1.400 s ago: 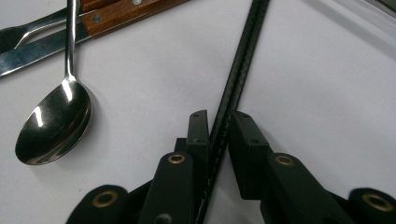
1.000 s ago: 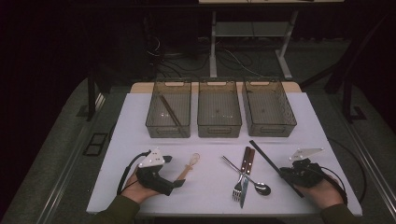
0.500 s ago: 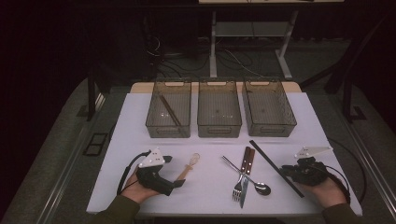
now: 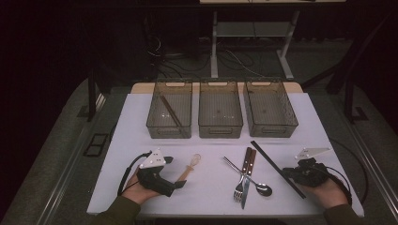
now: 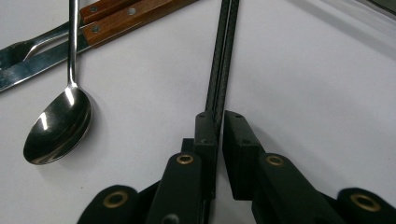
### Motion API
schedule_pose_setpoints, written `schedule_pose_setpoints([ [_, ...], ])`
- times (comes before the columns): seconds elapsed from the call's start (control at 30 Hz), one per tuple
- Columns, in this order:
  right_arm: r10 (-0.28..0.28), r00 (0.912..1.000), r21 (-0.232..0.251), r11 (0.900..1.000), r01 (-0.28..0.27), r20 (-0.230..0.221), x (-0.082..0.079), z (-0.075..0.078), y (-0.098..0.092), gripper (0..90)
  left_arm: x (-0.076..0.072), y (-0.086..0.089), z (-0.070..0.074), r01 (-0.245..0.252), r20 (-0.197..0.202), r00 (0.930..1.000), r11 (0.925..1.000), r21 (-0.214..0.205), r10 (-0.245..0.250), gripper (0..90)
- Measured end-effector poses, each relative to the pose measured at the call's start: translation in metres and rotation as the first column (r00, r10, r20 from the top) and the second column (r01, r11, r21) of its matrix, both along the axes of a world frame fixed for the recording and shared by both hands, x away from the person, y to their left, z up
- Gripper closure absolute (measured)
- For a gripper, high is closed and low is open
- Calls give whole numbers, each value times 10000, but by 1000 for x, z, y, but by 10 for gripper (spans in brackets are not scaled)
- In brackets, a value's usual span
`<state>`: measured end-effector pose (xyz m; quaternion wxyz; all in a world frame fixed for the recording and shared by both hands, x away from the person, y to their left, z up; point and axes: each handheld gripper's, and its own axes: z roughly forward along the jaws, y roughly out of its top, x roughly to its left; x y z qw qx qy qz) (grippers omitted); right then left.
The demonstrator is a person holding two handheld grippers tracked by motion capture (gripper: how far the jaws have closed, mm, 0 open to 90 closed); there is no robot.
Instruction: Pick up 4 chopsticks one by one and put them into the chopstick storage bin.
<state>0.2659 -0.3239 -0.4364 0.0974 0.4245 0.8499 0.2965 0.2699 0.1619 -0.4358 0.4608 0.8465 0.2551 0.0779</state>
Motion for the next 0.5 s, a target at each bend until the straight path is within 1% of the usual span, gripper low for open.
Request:
schedule_pose_setpoints([
  [0.13,19,10000,-45,10000,-19,-12,0,-1,0,833,0,0,0,-6,11,10000,10000,-10,6,18],
  [0.27,34,10000,-213,9998,-34,-10,1,-2,0,841,0,0,0,-2,10,10000,10000,-6,2,18],
  [0.33,-20,10000,-213,9998,18,-58,1,-2,0,841,0,0,0,-10,15,10000,10000,-15,10,18],
  [0.47,-183,9998,-246,9995,184,58,2,-3,-3,840,0,0,0,-20,2,10000,10000,-23,20,18],
  [0.5,-239,9997,-166,9996,240,44,3,-3,-5,840,0,0,0,-46,-8,10000,10000,-61,46,18],
])
